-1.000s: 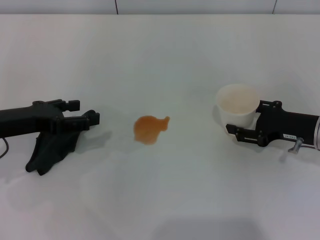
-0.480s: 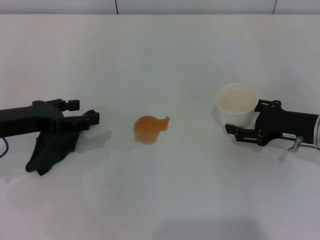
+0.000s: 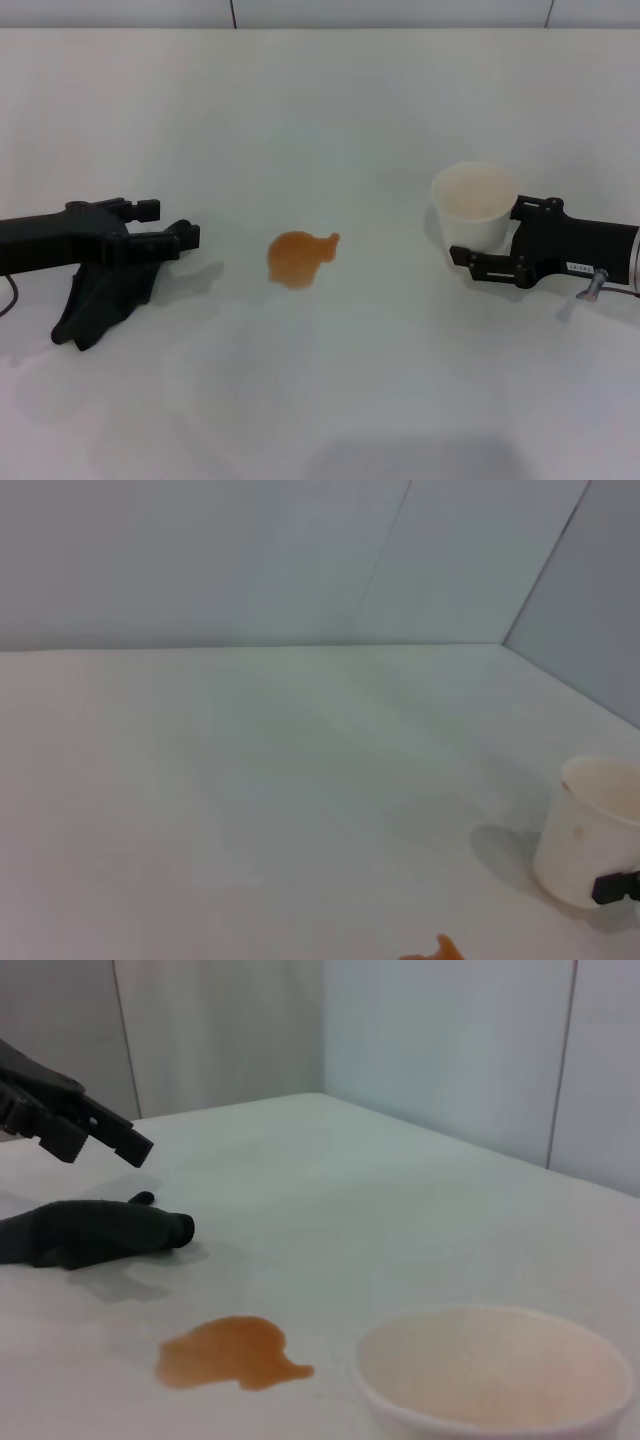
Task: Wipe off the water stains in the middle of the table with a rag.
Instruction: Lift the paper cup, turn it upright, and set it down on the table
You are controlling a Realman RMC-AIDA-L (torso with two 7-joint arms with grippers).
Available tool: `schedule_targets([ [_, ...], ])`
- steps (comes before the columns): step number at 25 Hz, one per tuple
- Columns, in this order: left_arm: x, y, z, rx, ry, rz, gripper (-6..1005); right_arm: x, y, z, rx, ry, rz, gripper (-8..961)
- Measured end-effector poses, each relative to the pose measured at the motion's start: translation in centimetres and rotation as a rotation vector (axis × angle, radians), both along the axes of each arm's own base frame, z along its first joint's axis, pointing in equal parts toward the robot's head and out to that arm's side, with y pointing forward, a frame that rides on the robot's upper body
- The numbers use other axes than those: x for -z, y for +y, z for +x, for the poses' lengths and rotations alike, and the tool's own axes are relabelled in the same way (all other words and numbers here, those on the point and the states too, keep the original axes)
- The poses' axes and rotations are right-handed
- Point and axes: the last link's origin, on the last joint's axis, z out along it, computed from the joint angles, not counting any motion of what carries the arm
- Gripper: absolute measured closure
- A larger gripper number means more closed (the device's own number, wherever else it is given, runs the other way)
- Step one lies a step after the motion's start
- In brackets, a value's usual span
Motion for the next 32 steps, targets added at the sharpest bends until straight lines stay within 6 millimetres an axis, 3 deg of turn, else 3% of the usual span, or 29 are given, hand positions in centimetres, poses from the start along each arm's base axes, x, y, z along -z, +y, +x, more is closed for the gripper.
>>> schedule_targets([
  [4, 0.0, 0.0, 0.0, 0.001, 0.0, 0.0, 115, 0.0, 0.0, 0.0, 0.002, 0.001, 0.0, 160],
  [15, 0.0, 0.0, 0.1, 0.002, -0.001, -0.001, 115, -0.1, 0.1, 0.0, 0.01, 0.003, 0.001, 77],
  [32, -0.1, 0.1, 0.0, -0.006, -0.002, 0.0, 116, -1.7, -0.8, 0.6, 0.037, -0.043, -0.034, 78],
])
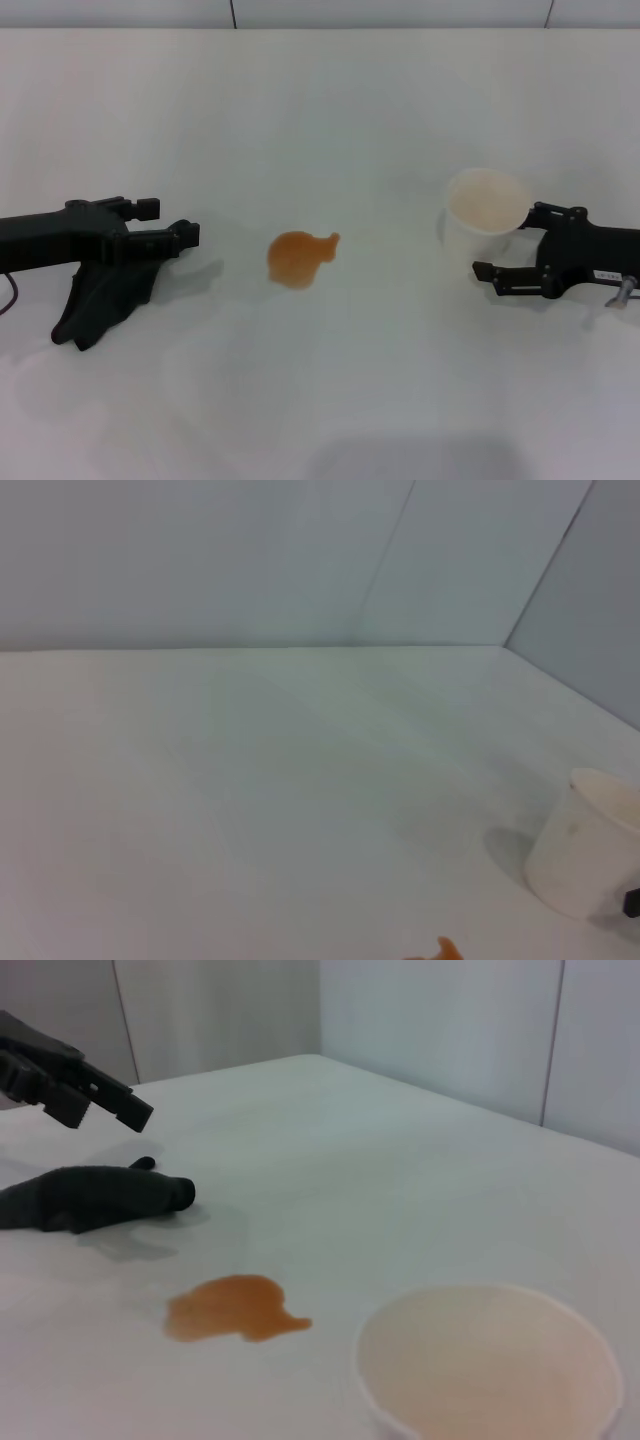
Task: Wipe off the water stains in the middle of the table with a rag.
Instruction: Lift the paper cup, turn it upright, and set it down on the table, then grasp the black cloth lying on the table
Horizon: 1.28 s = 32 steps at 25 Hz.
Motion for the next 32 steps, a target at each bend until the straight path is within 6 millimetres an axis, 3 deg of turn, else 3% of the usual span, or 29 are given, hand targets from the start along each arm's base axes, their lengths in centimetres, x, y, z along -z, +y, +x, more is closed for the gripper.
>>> schedule_targets([
  [7, -0.1, 0.0, 0.0, -0.001, 0.002, 0.002, 117, -1.4, -0.6, 0.1, 0.026, -0.037, -0.028, 79],
  [12, -0.1, 0.1, 0.0, 0.0, 0.003, 0.003, 117, -3.8, -0.6, 0.3, 0.055, -0.082, -0.015, 80],
  [17, -0.1, 0.1, 0.0, -0.001, 0.002, 0.003, 118, -6.5, -0.7, -0.8, 0.003, -0.064, 0.01, 80],
  [25, -0.1, 0.4, 0.4, 0.013, 0.003, 0.003, 118, -8.7, -0.4, -4.3, -0.146, -0.049, -0.099, 81],
  [26, -0.1, 0.4, 0.4, 0.013, 0.003, 0.003, 118, -8.8, -0.4, -5.6, -0.185, -0.053, -0.119, 81],
  [32, -0.1, 0.5, 0.5, 0.015, 0.004, 0.004, 119, -7.8, -0.3, -8.4, -0.284, -0.084, -0.138, 81],
])
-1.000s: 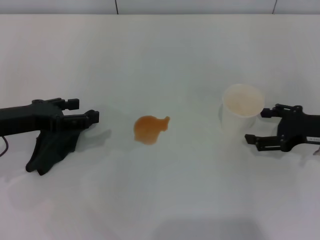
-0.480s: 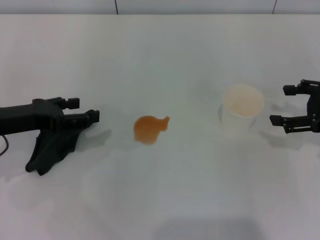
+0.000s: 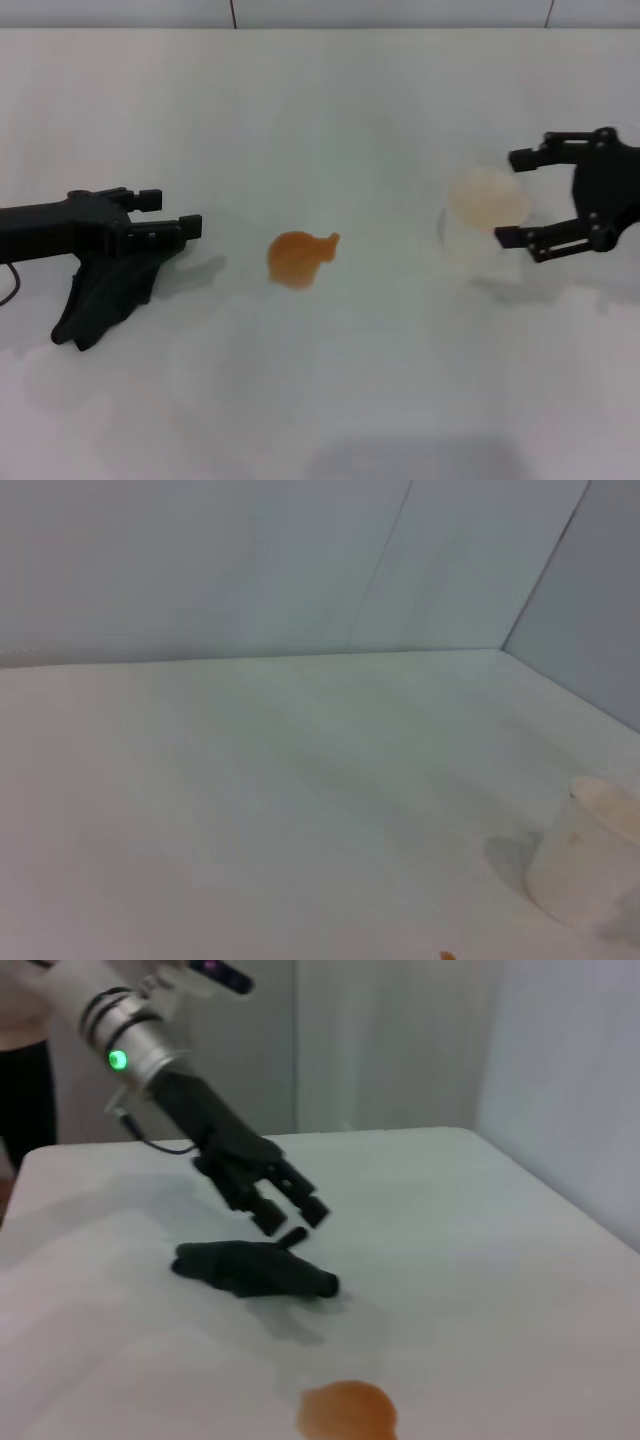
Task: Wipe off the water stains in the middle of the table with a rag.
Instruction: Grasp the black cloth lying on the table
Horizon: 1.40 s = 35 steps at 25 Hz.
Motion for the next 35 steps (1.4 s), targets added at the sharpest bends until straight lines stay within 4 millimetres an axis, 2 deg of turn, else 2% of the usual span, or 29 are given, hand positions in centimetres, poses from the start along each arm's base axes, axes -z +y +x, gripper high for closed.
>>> schedule_targets([
  [5, 0.0, 0.2, 0.3, 0.009, -0.001, -0.002, 119, 1.6, 0.8, -0.8, -0.01, -0.027, -0.017, 81],
  [11, -0.6, 0.2, 0.8, 0.014, -0.005, -0.043, 119, 3.0, 1.5, -0.6, 0.004, -0.062, 0.002, 81],
  [16, -2.7, 0.3, 2.1, 0.029, 0.014, -0.107, 120, 3.1, 1.6, -0.6, 0.005, -0.063, 0.004, 81],
  [19, -4.5, 1.0, 3.8, 0.0, 0.095, -0.171, 120, 3.1, 1.6, -0.6, 0.004, -0.063, 0.006, 80],
  [22, -5.0, 2.0, 5.3, -0.037, 0.179, -0.219, 120, 3.1, 1.6, -0.6, 0.003, -0.063, 0.007, 80],
  [27, -4.9, 4.2, 7.5, -0.14, 0.389, -0.301, 120, 3.1, 1.7, -0.7, 0.001, -0.062, 0.008, 80],
  [28, -4.5, 4.7, 8.1, -0.165, 0.48, -0.327, 120, 3.1, 1.7, -0.7, 0.0, -0.06, 0.006, 80],
  [30, -4.2, 4.8, 8.3, -0.176, 0.53, -0.343, 121, 3.2, 1.6, -0.8, -0.002, -0.057, 0.002, 80],
  [35, -1.6, 4.8, 9.0, -0.174, 0.717, -0.406, 121, 3.3, 1.6, -0.9, -0.003, -0.056, -0.001, 80],
])
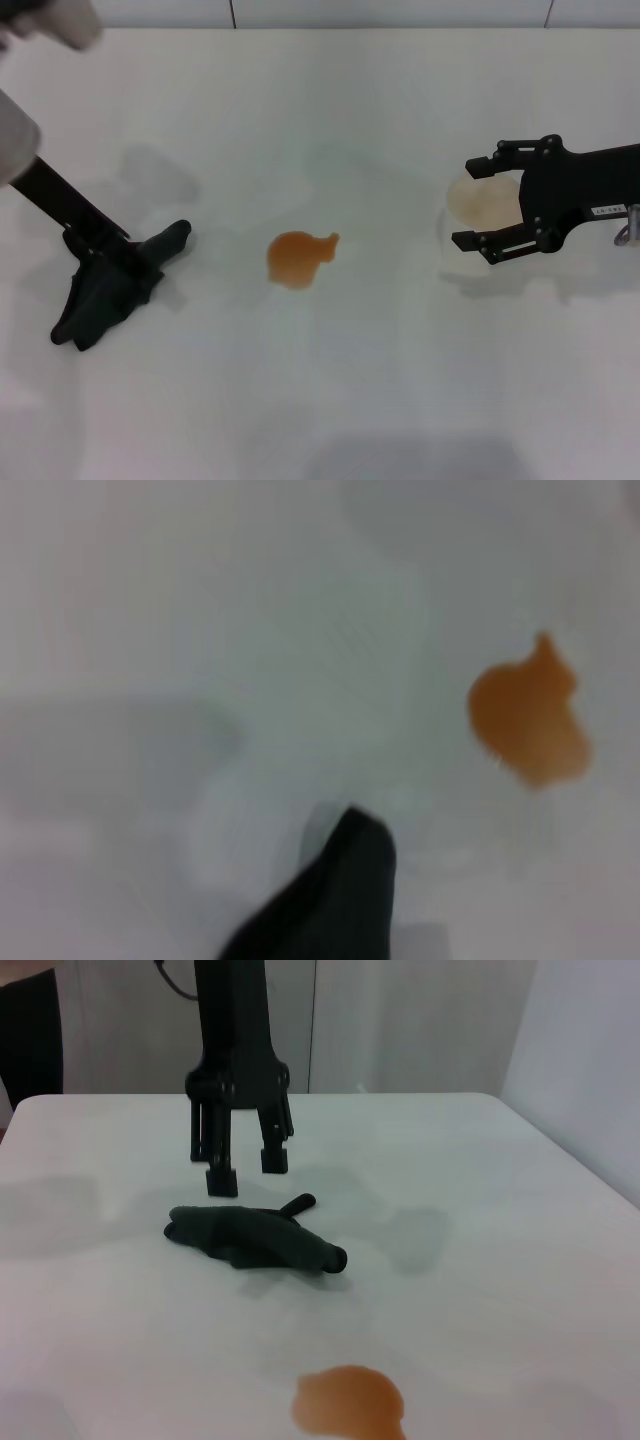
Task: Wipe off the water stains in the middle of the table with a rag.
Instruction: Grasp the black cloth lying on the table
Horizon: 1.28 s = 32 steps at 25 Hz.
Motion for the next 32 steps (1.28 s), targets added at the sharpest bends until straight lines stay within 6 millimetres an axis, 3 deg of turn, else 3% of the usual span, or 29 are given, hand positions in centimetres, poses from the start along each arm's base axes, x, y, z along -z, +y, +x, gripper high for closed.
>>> schedule_targets([
  [3, 2.0, -0.4, -0.4, 0.011, 0.08, -0.032, 121, 0.0, 0.0, 0.0, 0.0, 0.001, -0.001, 80],
  [8, 3.4, -1.0, -1.3, 0.005, 0.134, -0.036, 121, 0.1, 0.0, -0.1, 0.0, 0.003, -0.001, 81],
  [32, 3.1, -0.2, -2.5, -0.072, 0.153, 0.061, 123, 0.0, 0.0, 0.0, 0.003, 0.016, 0.004, 81],
])
